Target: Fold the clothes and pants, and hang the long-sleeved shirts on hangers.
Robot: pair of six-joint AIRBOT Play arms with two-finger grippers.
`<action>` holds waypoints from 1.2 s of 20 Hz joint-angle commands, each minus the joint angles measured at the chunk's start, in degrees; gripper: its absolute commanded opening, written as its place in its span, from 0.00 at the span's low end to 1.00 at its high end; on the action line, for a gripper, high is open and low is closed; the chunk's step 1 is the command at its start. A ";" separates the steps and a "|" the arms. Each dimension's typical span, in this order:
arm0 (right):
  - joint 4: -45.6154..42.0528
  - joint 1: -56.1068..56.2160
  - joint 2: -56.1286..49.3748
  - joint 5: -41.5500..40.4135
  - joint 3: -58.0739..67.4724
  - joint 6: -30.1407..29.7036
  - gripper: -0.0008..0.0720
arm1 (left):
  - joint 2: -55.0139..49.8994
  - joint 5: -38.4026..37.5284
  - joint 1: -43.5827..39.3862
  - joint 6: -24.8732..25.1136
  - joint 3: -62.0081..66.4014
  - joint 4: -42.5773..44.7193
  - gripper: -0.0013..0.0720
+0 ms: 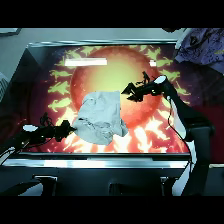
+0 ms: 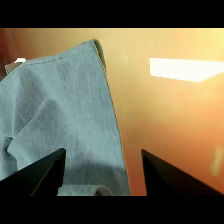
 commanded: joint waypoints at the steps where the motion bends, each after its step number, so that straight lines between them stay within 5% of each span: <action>1: -1.53 2.56 -1.18 -2.69 -0.02 0.68 0.77 | -0.02 0.07 0.07 -0.02 0.07 0.02 0.04; 6: -1.44 3.54 -3.37 -2.49 -0.02 2.86 0.73 | -0.02 0.11 0.07 -0.02 0.07 0.02 0.04; 10: -0.94 5.31 -3.91 -2.95 -0.02 2.93 0.52 | -0.02 0.11 0.07 -0.02 0.07 0.02 0.04; 12: -1.14 5.92 -3.78 -2.78 0.04 1.46 0.14 | 0.00 -0.09 0.07 -0.02 0.09 0.00 0.04; 13: -1.20 5.90 -3.56 -2.54 0.22 0.74 0.06 | 0.09 -0.11 0.07 -0.02 0.28 0.04 0.04; 18: -3.52 1.31 3.32 -2.60 3.19 0.83 0.05 | 2.95 -4.02 0.09 -1.27 10.27 7.17 0.03; 24: -7.85 -9.51 25.79 -2.45 8.83 0.20 0.05 | 10.95 -12.94 0.13 -17.73 40.81 43.60 0.03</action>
